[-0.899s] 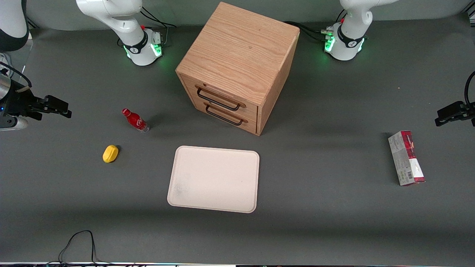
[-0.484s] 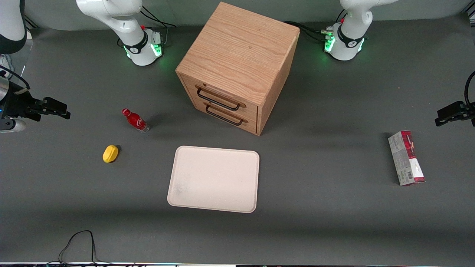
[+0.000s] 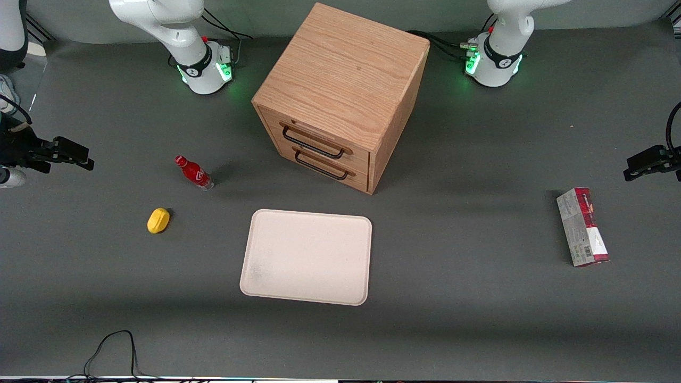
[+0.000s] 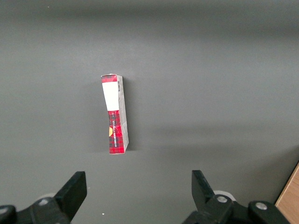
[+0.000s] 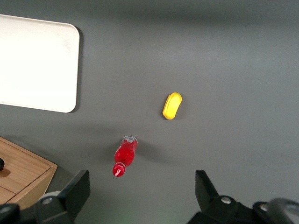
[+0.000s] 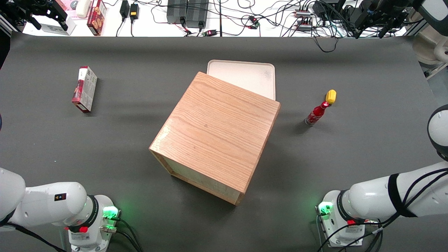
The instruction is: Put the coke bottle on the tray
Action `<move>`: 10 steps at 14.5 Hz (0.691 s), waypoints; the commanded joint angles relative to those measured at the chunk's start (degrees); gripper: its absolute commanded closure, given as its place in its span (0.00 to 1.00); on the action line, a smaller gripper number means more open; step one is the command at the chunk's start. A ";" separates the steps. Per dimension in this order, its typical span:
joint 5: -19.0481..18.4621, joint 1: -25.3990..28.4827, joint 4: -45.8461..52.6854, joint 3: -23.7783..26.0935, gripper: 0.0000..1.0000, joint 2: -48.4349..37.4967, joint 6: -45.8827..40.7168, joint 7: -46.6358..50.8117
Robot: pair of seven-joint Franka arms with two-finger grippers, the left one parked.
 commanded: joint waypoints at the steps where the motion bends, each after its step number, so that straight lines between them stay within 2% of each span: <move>1: 0.25 0.12 2.02 -0.07 0.00 1.09 -1.56 0.82; 10: 0.25 0.82 2.02 0.54 0.00 1.17 -2.79 1.09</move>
